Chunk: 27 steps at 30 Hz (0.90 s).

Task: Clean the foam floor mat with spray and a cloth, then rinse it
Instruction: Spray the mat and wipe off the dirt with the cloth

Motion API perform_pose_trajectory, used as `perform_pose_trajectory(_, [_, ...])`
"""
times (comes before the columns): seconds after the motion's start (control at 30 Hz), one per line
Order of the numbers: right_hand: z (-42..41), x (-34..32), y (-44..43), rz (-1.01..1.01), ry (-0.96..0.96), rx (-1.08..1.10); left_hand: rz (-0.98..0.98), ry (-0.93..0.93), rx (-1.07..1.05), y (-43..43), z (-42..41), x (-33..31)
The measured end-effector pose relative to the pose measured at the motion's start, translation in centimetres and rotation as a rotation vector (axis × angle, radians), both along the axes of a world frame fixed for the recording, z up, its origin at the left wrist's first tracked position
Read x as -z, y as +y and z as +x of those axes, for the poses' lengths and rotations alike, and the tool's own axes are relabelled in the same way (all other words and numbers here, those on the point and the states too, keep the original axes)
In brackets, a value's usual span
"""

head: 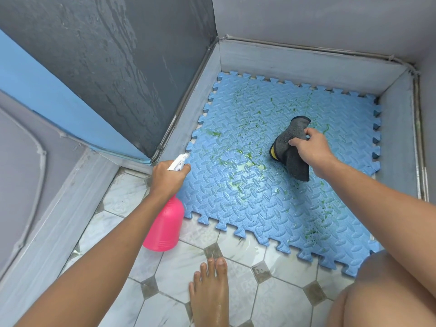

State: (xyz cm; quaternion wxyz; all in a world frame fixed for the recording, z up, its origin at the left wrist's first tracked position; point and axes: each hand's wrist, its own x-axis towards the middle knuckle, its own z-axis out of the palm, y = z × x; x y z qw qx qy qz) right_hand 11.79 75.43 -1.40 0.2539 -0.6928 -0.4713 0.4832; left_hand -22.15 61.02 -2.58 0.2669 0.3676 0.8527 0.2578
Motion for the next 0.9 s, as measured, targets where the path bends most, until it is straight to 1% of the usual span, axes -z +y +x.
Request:
perform_pose_trajectory(0.1, [0.0,0.2,0.1,0.0,-0.002,-0.004,0.001,-0.002,0.043,0.0,0.3,0.2])
perform_pose_trajectory(0.23, [0.0,0.2,0.1,-0.001,0.0,0.0,0.044,-0.021,0.188,0.6,0.8,-0.3])
perform_pose_trajectory(0.47, [0.0,0.1,0.1,-0.002,-0.002,0.002,-0.059,-0.109,0.302,0.1,1.5,0.7])
perform_pose_trajectory(0.63, [0.5,-0.1,0.2,-0.008,0.025,0.029,-0.077,-0.205,0.521,-0.2,1.1,0.7])
perform_pose_trajectory(0.73, [0.5,-0.1,0.2,0.003,0.02,0.033,-0.107,-0.281,0.534,-0.5,1.2,1.0])
perform_pose_trajectory(0.83, [0.4,0.0,0.1,0.017,0.007,0.02,-0.108,-0.237,0.461,-0.9,1.3,1.3])
perform_pose_trajectory(0.9, [0.3,0.0,0.1,0.023,0.003,0.014,-0.065,-0.178,0.457,-0.7,1.3,1.4])
